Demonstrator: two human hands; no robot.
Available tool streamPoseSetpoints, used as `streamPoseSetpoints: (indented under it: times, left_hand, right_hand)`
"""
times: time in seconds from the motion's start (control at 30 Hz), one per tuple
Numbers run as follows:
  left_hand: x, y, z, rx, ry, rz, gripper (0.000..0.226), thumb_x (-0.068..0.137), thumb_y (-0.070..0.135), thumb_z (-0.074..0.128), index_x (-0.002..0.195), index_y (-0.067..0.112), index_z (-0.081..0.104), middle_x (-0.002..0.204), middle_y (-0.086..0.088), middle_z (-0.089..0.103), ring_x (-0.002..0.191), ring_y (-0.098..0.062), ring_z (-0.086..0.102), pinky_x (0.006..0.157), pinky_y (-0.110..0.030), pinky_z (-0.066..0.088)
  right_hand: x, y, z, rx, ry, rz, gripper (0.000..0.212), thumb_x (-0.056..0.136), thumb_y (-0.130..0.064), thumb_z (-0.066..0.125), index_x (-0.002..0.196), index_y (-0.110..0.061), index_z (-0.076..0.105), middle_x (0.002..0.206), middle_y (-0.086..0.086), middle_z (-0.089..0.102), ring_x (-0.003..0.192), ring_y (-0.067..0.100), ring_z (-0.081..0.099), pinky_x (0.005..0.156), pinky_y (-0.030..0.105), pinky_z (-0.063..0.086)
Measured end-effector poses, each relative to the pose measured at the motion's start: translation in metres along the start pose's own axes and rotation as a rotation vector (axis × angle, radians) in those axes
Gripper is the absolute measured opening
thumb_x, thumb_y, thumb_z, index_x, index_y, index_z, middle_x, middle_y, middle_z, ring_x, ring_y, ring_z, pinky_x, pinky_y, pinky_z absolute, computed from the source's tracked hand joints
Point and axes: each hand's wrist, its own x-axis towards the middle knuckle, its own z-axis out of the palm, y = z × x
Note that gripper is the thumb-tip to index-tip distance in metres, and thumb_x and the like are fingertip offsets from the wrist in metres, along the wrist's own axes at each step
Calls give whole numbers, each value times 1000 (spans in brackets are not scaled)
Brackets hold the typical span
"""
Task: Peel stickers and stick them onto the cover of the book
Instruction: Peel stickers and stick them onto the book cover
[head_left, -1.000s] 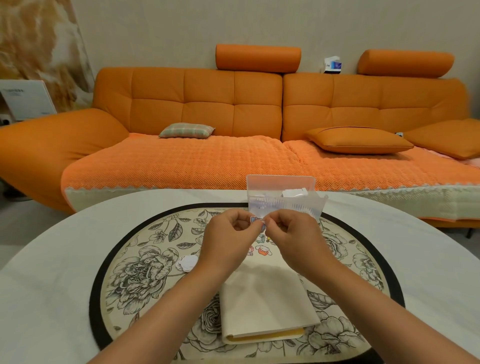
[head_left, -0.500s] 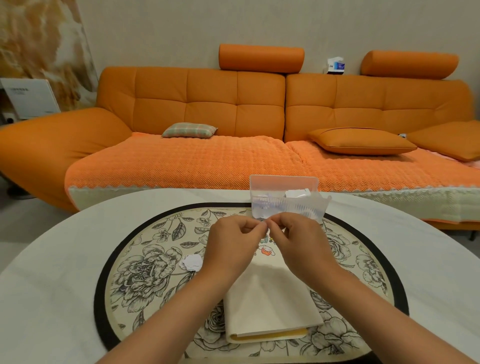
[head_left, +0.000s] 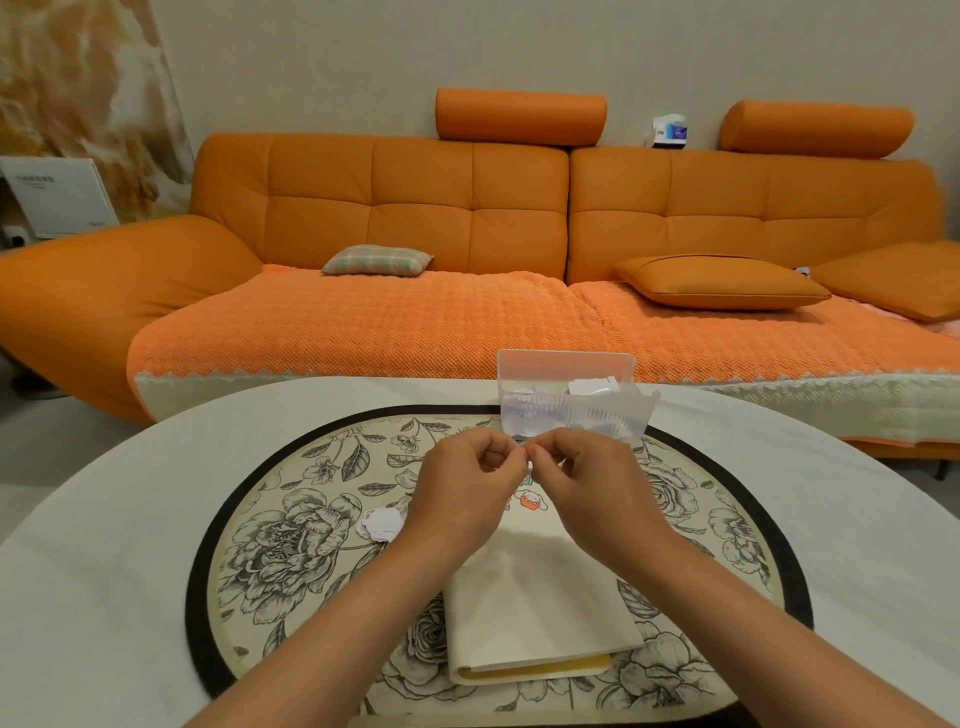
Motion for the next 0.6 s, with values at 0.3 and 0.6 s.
streamPoseSetpoints:
  times: [0.3,0.6]
  left_hand:
    - [1,-1,-4,-25,-64,55,17,94,24,65,77,23,68,74,-4,70,62,-13,61,68,-39,52]
    - [0,-6,0,97,-48,125,18,96,22,62,78,26,63,68,10,64,63,-3,57,60,-19,44]
  right_hand:
    - [3,-10,-8,370,-50,178,21,92,-17,64,75,-19,77,61,-7,68,46,2,49,46,18,38]
    - [0,-8,-7,214,-7,93,26,91,-21,67,67,-29,72,53,-21,62,50,-1,55,48,10,35]
